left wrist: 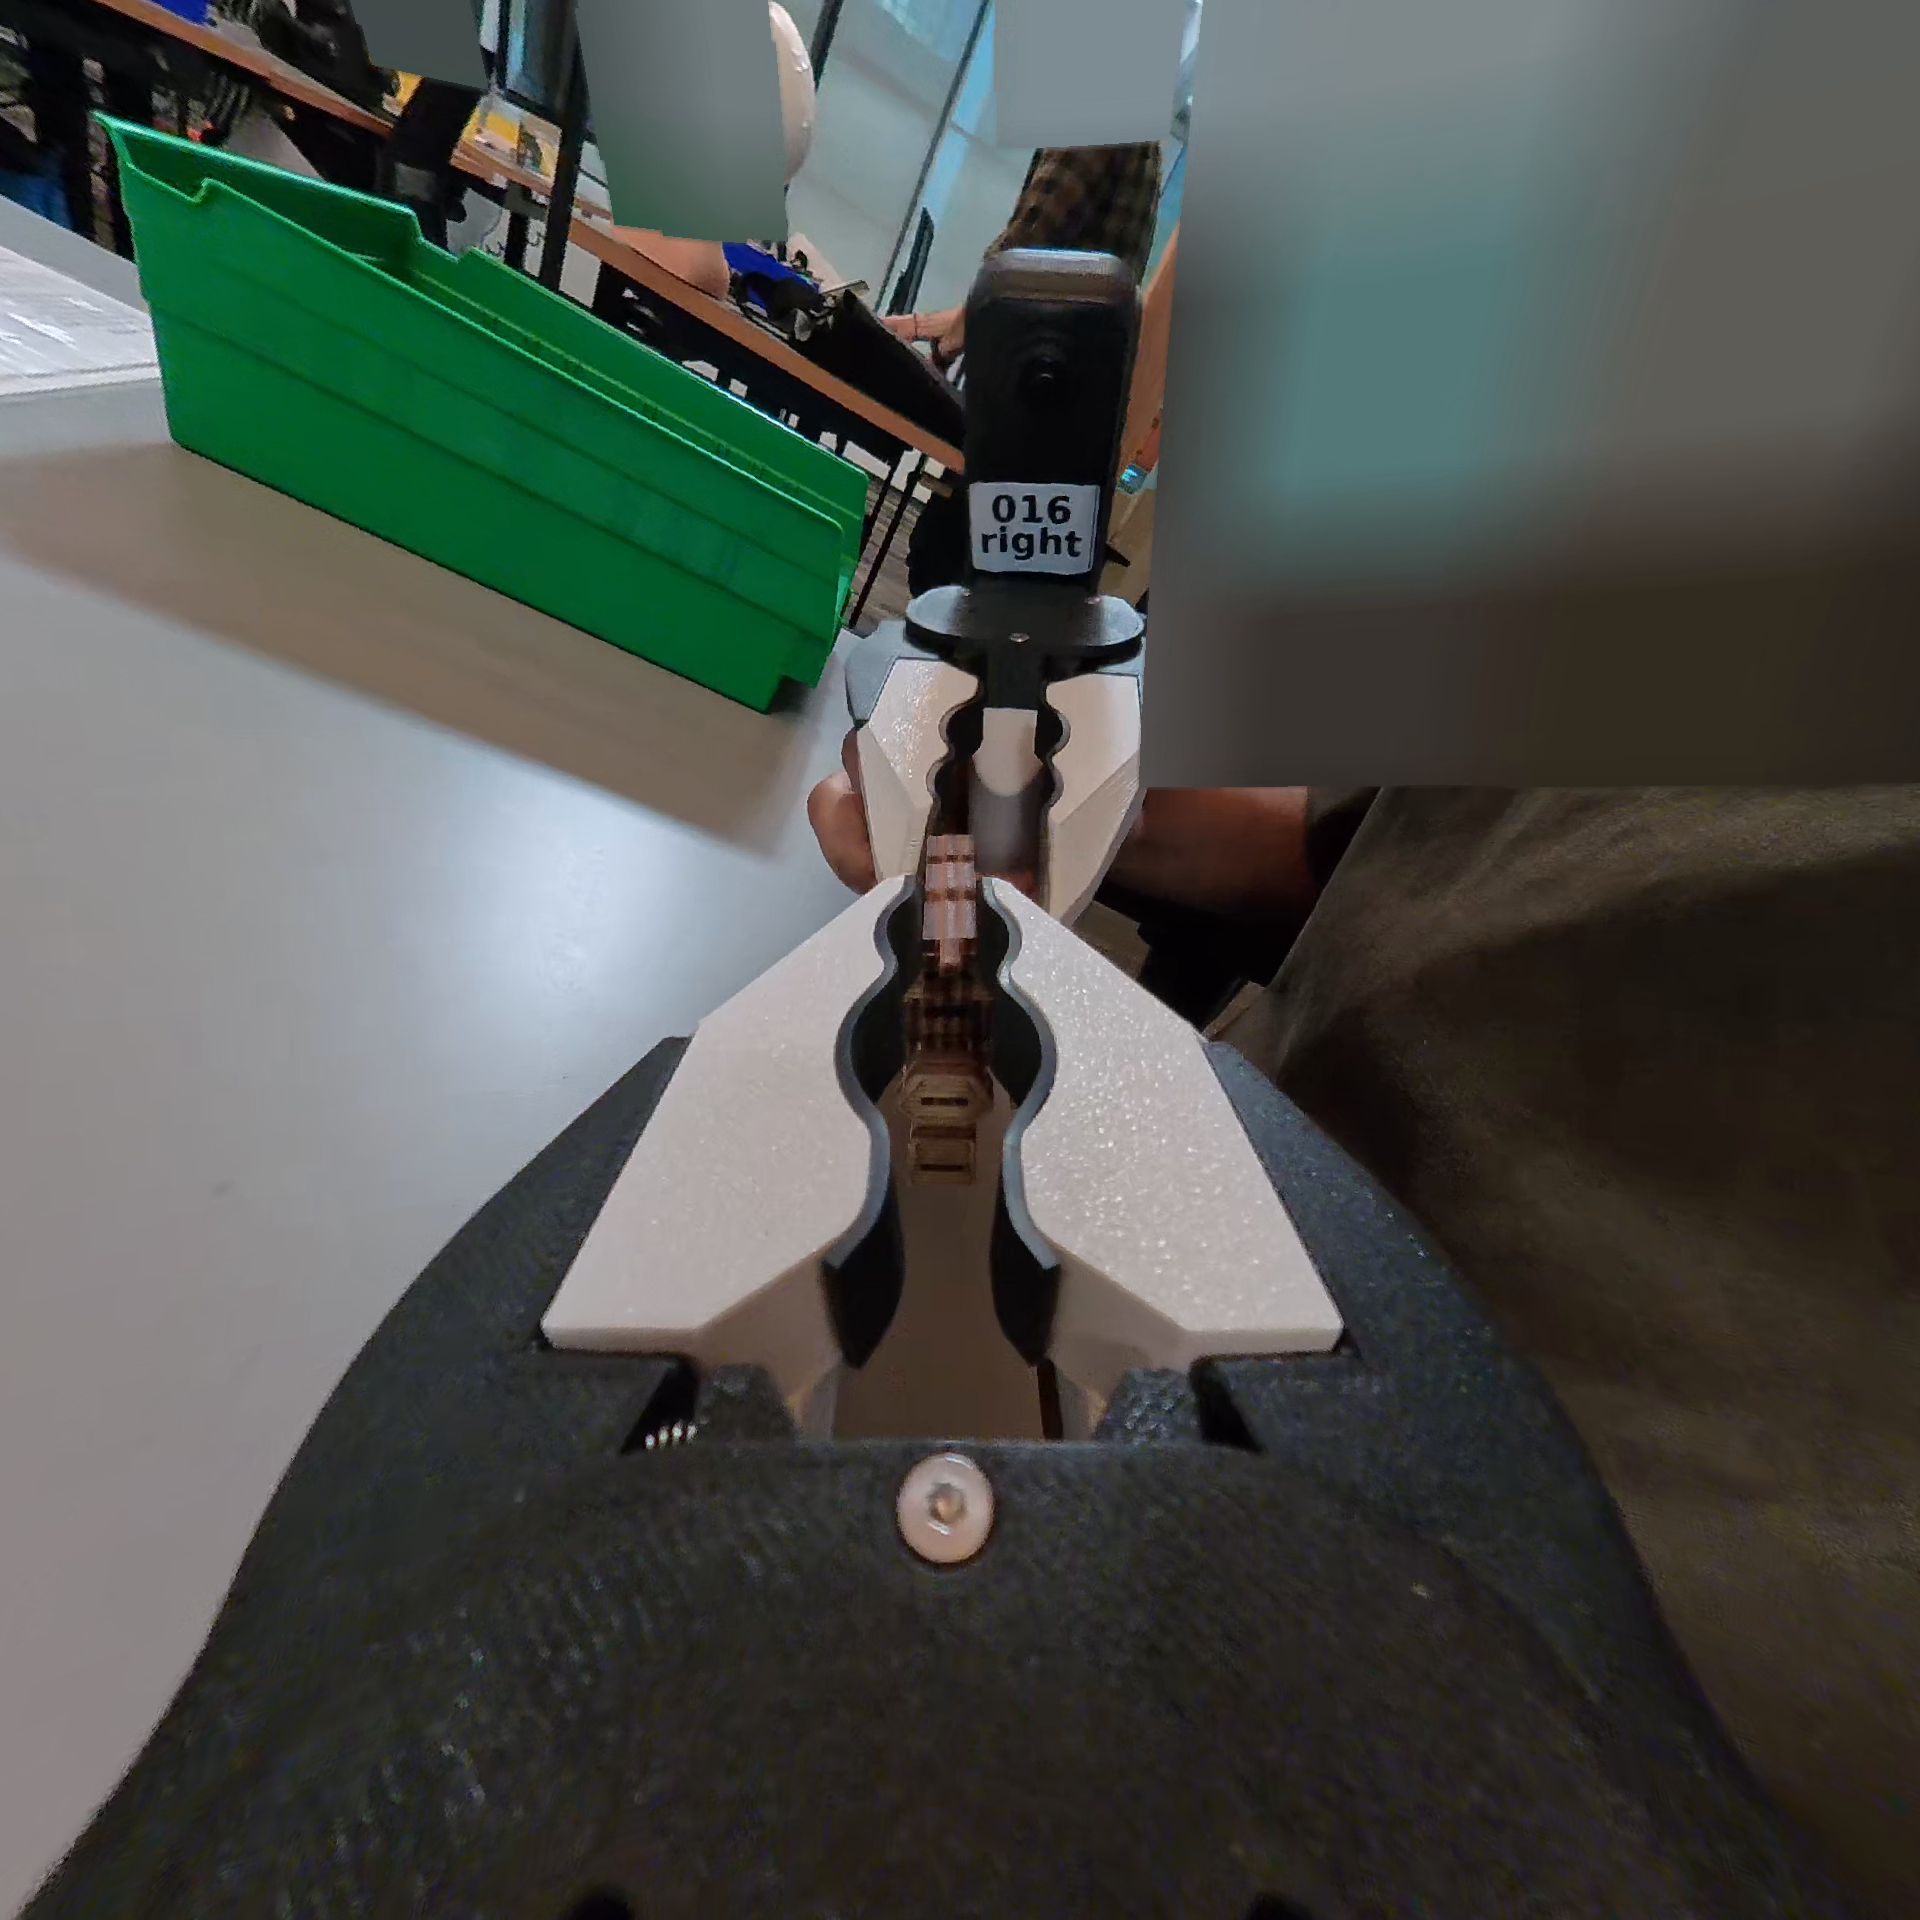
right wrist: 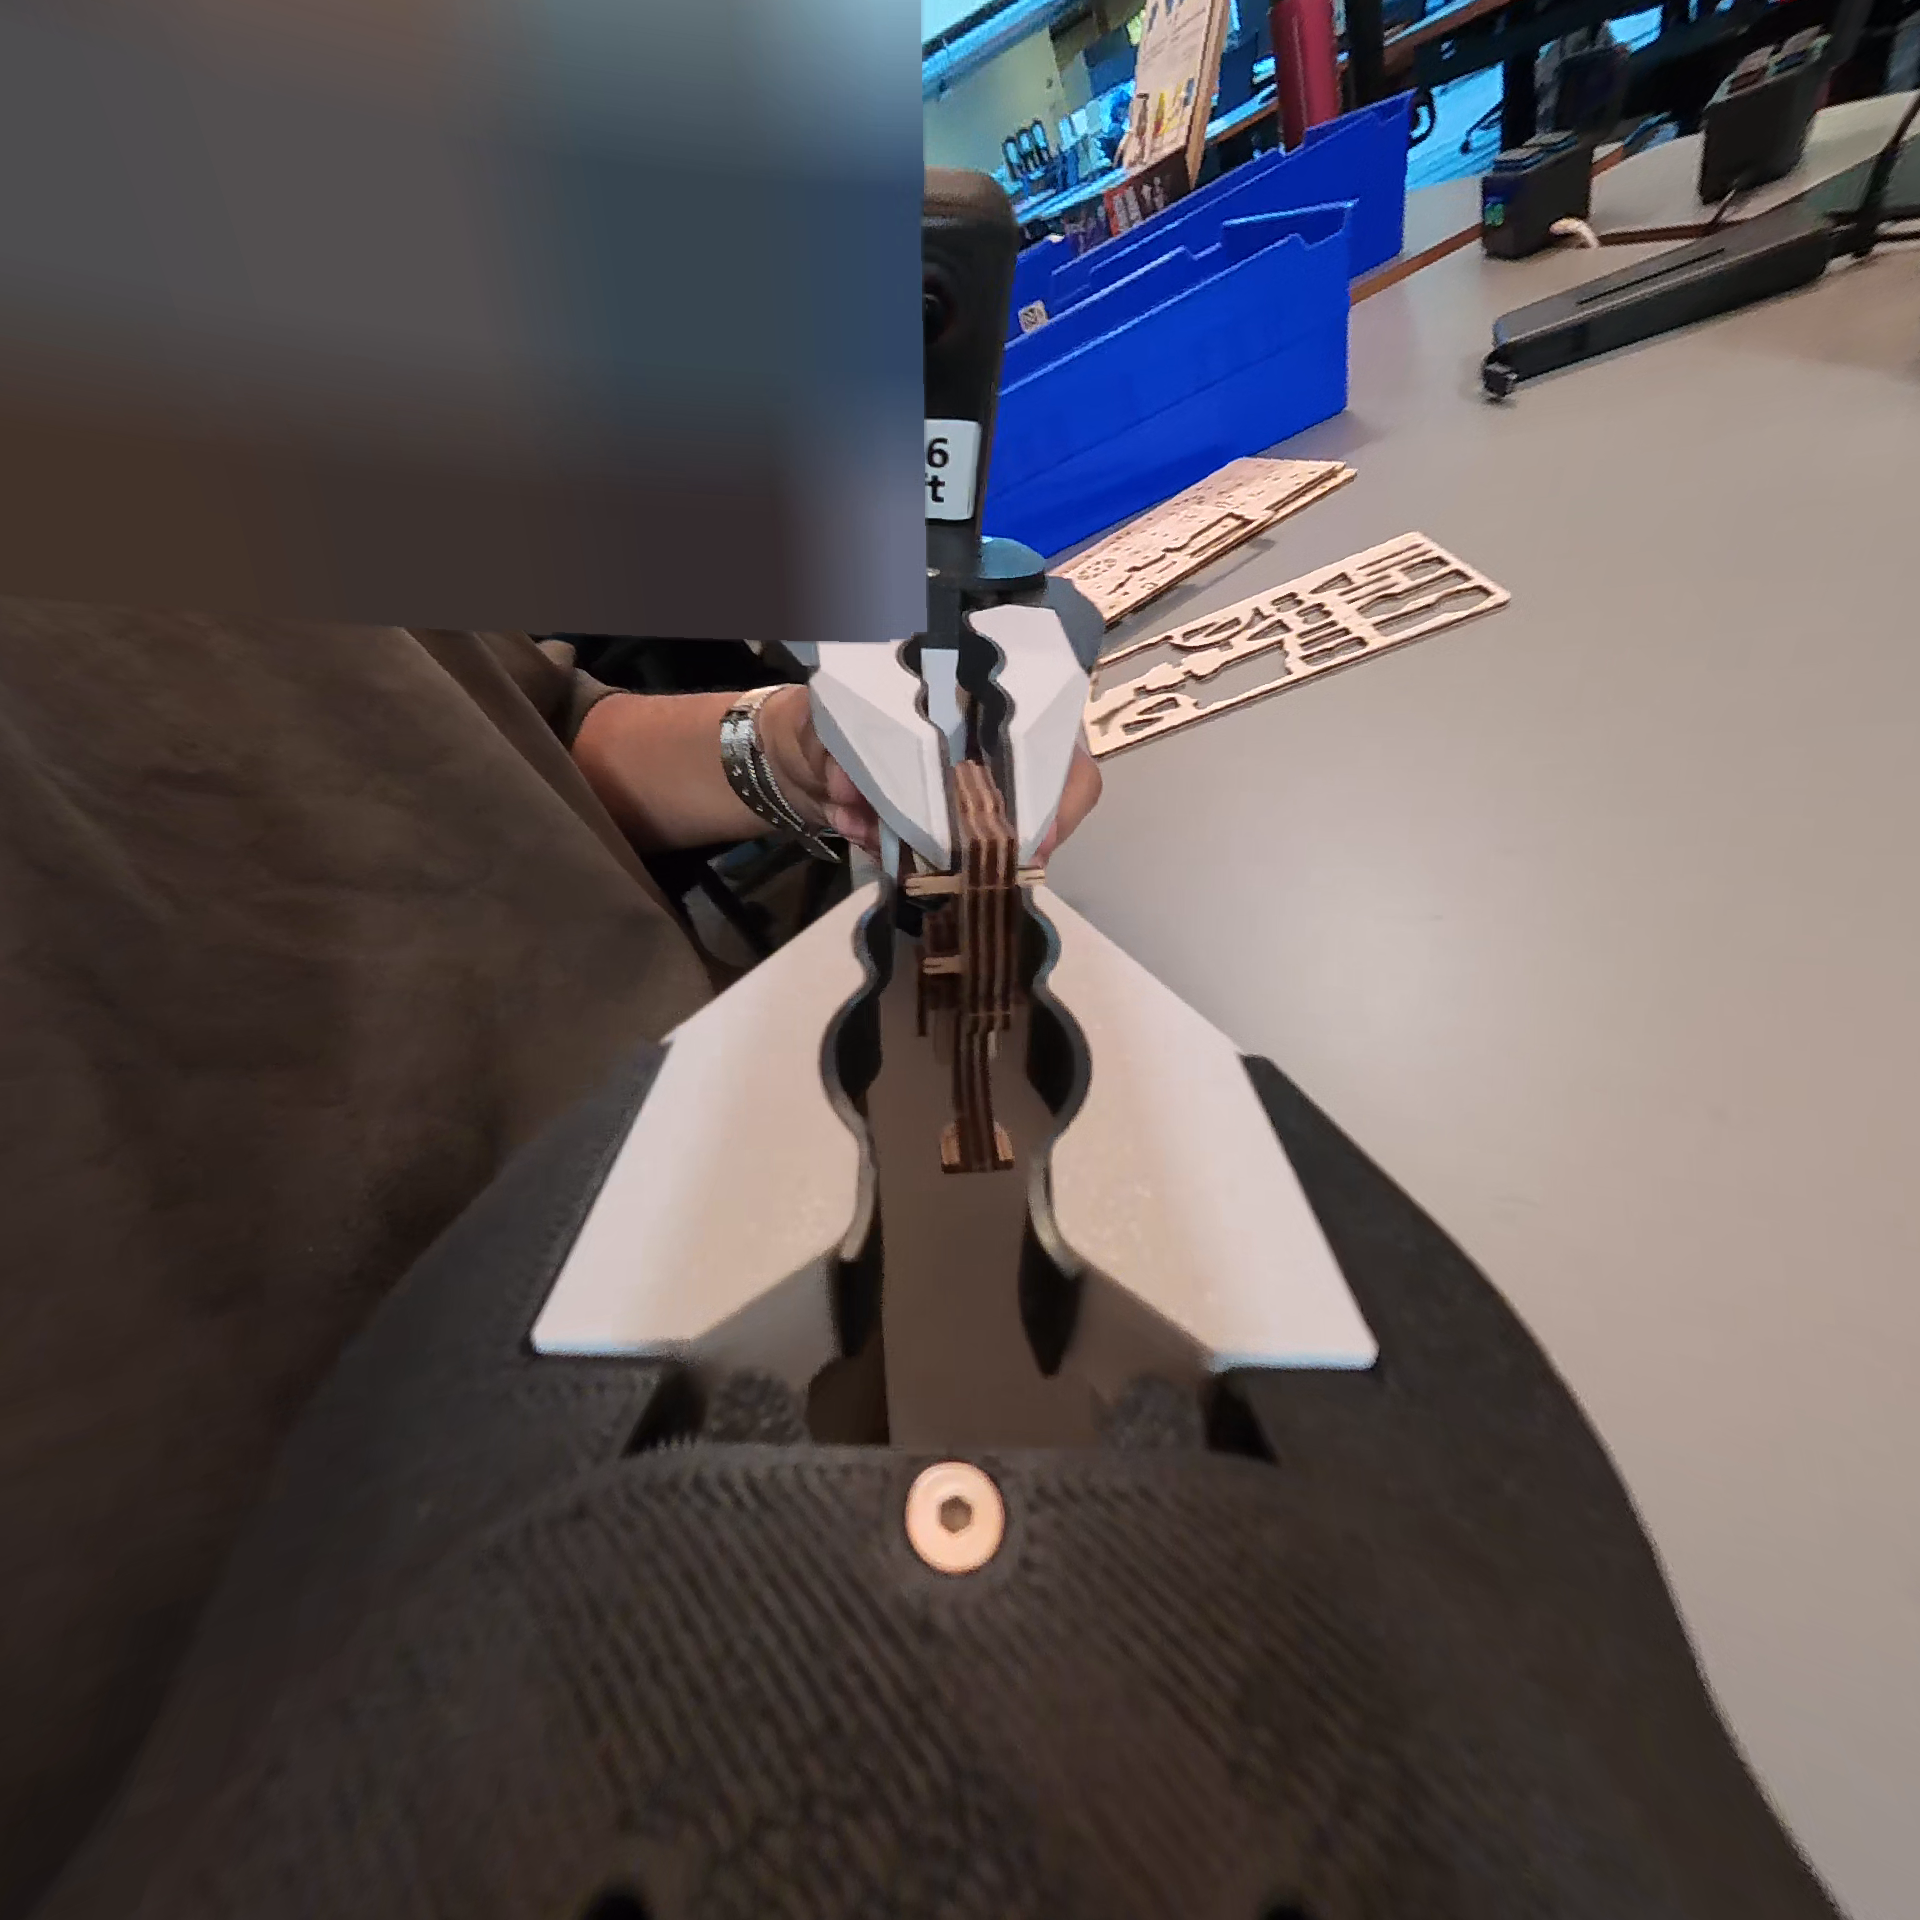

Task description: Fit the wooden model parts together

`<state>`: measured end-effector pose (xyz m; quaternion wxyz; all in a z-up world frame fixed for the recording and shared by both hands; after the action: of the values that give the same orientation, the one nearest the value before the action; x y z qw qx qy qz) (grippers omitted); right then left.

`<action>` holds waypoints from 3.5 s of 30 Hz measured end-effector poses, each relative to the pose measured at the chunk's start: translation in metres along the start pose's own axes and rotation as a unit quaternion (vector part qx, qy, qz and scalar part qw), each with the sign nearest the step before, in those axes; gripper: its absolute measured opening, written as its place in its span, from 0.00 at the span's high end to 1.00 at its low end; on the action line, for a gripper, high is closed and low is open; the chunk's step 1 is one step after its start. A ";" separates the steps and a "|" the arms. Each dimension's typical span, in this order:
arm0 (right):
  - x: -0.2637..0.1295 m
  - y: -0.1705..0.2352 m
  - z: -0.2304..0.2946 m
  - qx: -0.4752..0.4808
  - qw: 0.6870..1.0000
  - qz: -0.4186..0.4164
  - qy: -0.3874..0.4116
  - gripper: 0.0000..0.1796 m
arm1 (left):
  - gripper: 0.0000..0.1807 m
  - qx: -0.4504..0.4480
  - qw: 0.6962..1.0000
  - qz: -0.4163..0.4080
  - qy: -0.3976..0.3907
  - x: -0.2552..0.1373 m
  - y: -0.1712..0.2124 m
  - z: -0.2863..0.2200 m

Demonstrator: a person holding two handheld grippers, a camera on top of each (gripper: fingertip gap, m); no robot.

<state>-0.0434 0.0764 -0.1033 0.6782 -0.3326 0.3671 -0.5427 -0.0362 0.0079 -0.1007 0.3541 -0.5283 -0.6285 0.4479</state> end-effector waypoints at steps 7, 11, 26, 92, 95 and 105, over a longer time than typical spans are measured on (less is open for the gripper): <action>-0.002 -0.004 0.001 0.006 1.000 -0.017 0.003 0.88 | 0.97 0.015 1.000 -0.011 -0.015 0.001 -0.004 -0.002; -0.002 -0.004 0.001 0.001 1.000 -0.010 0.005 0.89 | 0.97 0.028 0.999 -0.006 -0.020 0.002 -0.004 -0.003; -0.006 -0.012 0.005 -0.088 0.996 0.009 0.034 0.94 | 0.96 0.054 0.998 -0.016 -0.035 0.005 -0.012 -0.012; -0.005 -0.015 0.015 -0.061 0.997 -0.051 -0.010 0.78 | 0.97 0.015 0.996 -0.062 0.069 -0.006 -0.014 -0.017; -0.007 -0.016 0.016 -0.052 0.997 -0.060 -0.022 0.78 | 0.97 0.037 0.995 -0.068 0.056 -0.008 -0.016 -0.015; -0.001 -0.011 0.021 -0.107 0.993 -0.045 0.001 0.85 | 0.97 0.162 0.986 -0.044 0.007 -0.001 -0.012 -0.025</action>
<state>-0.0308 0.0764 -0.0828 0.6137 -0.4189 0.4079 -0.5307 -0.0175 0.0109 -0.0812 0.4590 -0.4390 -0.5675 0.5240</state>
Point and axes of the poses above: each gripper's, where its closed fingertips meet, x out along the fingers, y out of its underside, z = x × y across the jaws, the point moved 4 cm from there along -x, back along the fingers, and after that the axes turned 7 degrees about x, right-handed, at the moved point
